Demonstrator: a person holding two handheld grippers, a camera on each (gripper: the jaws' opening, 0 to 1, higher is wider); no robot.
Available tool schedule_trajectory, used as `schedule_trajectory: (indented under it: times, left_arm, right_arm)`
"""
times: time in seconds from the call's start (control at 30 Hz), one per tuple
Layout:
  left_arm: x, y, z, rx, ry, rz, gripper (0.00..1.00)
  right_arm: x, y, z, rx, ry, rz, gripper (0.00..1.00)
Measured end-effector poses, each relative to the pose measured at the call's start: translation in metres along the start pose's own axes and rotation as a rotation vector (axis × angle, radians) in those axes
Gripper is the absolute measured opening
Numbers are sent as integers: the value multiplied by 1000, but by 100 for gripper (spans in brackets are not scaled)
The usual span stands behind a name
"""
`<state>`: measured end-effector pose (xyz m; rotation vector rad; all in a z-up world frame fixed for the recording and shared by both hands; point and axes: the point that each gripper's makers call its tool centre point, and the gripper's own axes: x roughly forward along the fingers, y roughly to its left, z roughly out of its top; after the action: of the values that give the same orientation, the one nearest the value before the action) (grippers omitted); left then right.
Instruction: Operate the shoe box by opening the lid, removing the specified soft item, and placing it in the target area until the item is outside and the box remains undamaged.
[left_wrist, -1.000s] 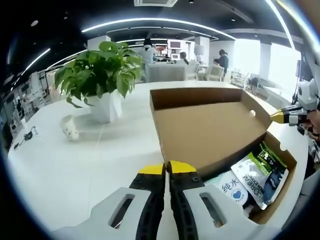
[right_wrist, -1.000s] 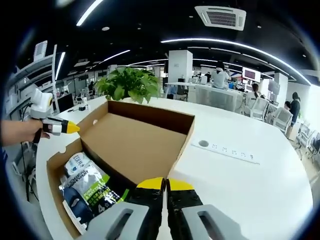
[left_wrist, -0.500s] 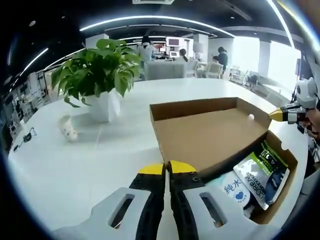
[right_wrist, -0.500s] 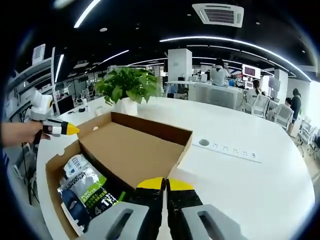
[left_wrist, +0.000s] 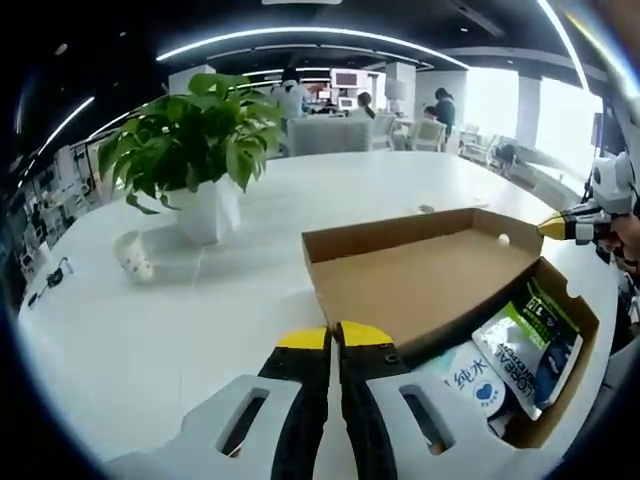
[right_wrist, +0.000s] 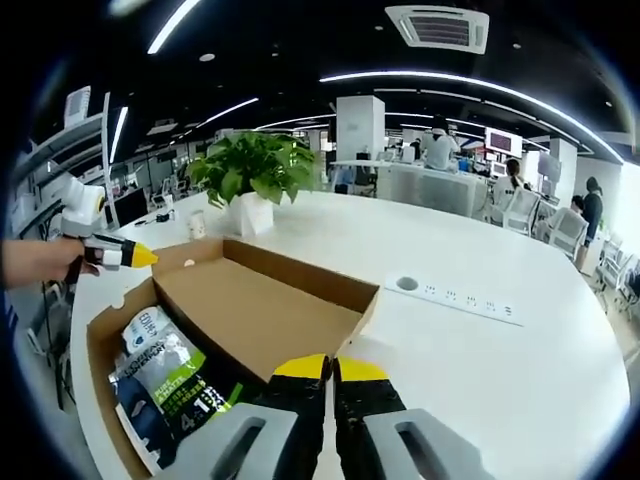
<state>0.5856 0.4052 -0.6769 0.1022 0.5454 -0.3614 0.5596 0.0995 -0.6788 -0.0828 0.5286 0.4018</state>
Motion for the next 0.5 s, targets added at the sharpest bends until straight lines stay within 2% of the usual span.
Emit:
schedule_trajectory:
  times: [0.5]
  left_arm:
    - [7, 2, -2, 21, 24, 0, 1]
  right_arm:
    - [7, -4, -4, -5, 12, 2, 0]
